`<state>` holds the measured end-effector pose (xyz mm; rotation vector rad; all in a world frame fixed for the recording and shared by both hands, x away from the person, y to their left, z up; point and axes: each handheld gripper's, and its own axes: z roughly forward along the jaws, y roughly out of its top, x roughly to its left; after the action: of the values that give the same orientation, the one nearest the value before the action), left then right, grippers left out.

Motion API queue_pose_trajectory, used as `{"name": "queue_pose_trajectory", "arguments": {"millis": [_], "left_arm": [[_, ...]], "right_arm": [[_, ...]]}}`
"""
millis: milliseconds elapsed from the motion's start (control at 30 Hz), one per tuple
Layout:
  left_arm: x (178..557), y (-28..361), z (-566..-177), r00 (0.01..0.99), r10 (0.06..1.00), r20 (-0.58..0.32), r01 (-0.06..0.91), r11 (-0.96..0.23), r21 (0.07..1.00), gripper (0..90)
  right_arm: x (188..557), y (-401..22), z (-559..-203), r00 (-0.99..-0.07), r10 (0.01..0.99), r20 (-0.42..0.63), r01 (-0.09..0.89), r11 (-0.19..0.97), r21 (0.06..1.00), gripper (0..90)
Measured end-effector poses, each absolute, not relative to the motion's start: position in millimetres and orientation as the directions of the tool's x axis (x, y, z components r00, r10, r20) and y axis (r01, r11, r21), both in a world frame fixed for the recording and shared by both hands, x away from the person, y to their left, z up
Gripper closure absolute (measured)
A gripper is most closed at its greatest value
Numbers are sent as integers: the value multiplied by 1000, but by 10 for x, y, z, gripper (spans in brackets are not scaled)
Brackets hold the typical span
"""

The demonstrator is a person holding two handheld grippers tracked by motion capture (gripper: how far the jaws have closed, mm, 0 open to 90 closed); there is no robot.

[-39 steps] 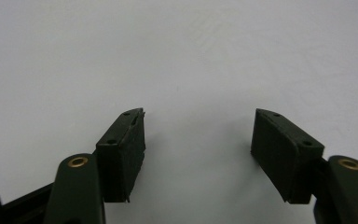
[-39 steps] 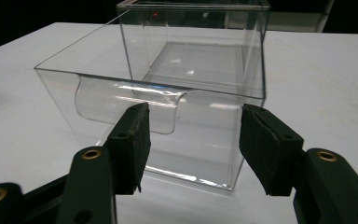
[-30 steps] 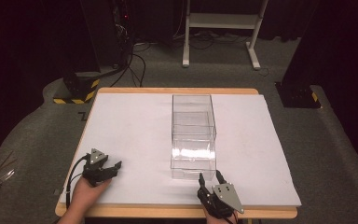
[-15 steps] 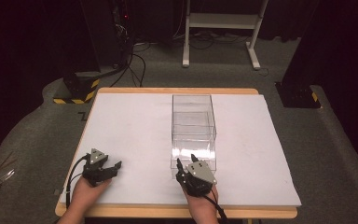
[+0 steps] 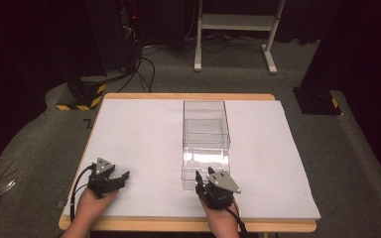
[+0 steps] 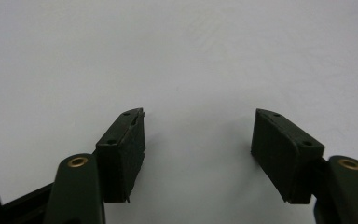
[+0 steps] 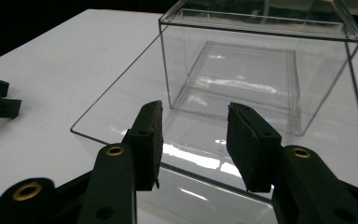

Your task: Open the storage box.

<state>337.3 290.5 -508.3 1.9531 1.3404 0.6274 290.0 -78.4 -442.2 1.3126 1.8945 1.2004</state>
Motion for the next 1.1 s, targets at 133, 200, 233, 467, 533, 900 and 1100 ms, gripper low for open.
{"name": "queue_pose_trajectory", "arguments": {"millis": [133, 200, 233, 467, 533, 900, 1100], "left_arm": [[3373, 2904, -5083, 354, 935, 12, 609, -240, 756, 352], [3372, 2903, -5083, 354, 935, 12, 609, -240, 756, 352], [3372, 2904, -5083, 354, 935, 14, 608, -241, 756, 352], [3372, 2903, -5083, 354, 935, 12, 609, -240, 756, 352], [3372, 2904, -5083, 354, 935, 11, 609, -239, 756, 352], [3373, 2904, -5083, 354, 935, 15, 608, -243, 756, 352], [3373, 2904, -5083, 354, 935, 12, 609, -240, 756, 352]], "right_arm": [[2866, -862, -4407, -382, 922, 62, 447, 125, 886, 563], [2840, -932, -4390, -379, 923, 63, 449, 124, 885, 565], [2835, -957, -4386, -374, 926, 53, 447, 130, 885, 564], [2895, -1098, -4409, -333, 943, 10, 446, 148, 883, 560], [2921, -1148, -4403, -335, 942, -4, 450, 163, 878, 588], [2841, -1184, -4373, -345, 938, -21, 440, 182, 879, 603], [2870, -1171, -4386, -353, 935, -46, 423, 203, 883, 594]]}}
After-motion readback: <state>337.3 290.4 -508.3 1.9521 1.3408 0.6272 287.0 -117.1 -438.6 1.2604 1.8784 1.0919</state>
